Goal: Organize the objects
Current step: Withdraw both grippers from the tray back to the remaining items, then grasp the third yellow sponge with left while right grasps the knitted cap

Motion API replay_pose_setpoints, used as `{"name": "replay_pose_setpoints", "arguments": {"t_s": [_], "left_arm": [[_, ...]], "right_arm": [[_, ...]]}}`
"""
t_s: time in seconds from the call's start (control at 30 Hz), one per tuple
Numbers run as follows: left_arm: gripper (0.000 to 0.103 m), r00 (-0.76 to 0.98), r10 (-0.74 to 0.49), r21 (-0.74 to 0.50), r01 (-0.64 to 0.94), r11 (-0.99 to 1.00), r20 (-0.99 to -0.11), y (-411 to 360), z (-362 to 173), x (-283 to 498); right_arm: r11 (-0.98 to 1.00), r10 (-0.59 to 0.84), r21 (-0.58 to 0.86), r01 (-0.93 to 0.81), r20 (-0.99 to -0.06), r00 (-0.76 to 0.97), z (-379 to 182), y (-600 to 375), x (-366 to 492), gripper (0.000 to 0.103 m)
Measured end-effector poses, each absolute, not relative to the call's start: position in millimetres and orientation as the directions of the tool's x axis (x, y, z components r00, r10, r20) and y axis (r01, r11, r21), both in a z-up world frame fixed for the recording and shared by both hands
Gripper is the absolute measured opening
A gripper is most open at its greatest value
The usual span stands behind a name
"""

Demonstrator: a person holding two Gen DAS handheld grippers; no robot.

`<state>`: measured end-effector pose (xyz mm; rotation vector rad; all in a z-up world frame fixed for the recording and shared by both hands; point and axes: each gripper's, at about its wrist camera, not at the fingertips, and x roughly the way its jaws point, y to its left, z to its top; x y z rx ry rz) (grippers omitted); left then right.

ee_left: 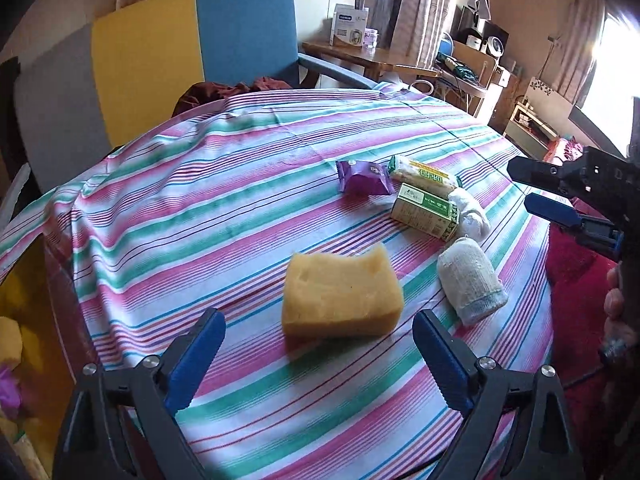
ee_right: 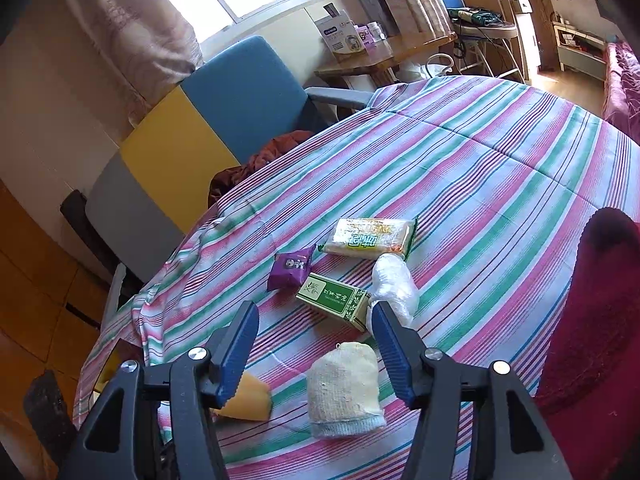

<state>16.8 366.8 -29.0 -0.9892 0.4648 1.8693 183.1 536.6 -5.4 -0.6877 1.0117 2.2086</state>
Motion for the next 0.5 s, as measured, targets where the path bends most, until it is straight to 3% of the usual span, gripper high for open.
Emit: {"name": "replay_pose_setpoints", "arguments": {"t_s": [0.23, 0.27, 0.3, 0.5], "left_arm": [[0.096, -0.227, 0.517, -0.07, -0.867, -0.493, -0.825, 405.9, -58.4, 7.3], [0.091, -0.217, 0.517, -0.08, -0.866, -0.493, -0.828, 406.9, -63.6, 5.5], [0.074, -0.182, 0.53, -0.12, -0.867, -0.484, -0.828, 406.4, -68.2, 3.5], [0.071, -0.182, 0.581, -0.172, -0.848, -0.501, -0.793, 374.8, -65.1, 7.3]], "right_arm": [[-0.509, 0.306, 0.486, -0.71, -0.669, -0.677, -7.6, 539.7, 183.0, 0.061], [-0.511, 0.304, 0.484, -0.71, -0.671, -0.676, -8.0, 540.0, 182.9, 0.061], [-0.511, 0.305, 0.482, -0.712, -0.673, -0.674, -8.1, 539.8, 182.8, 0.061], [-0.508, 0.307, 0.468, -0.724, -0.687, -0.659, -9.5, 540.6, 181.3, 0.061]]}}
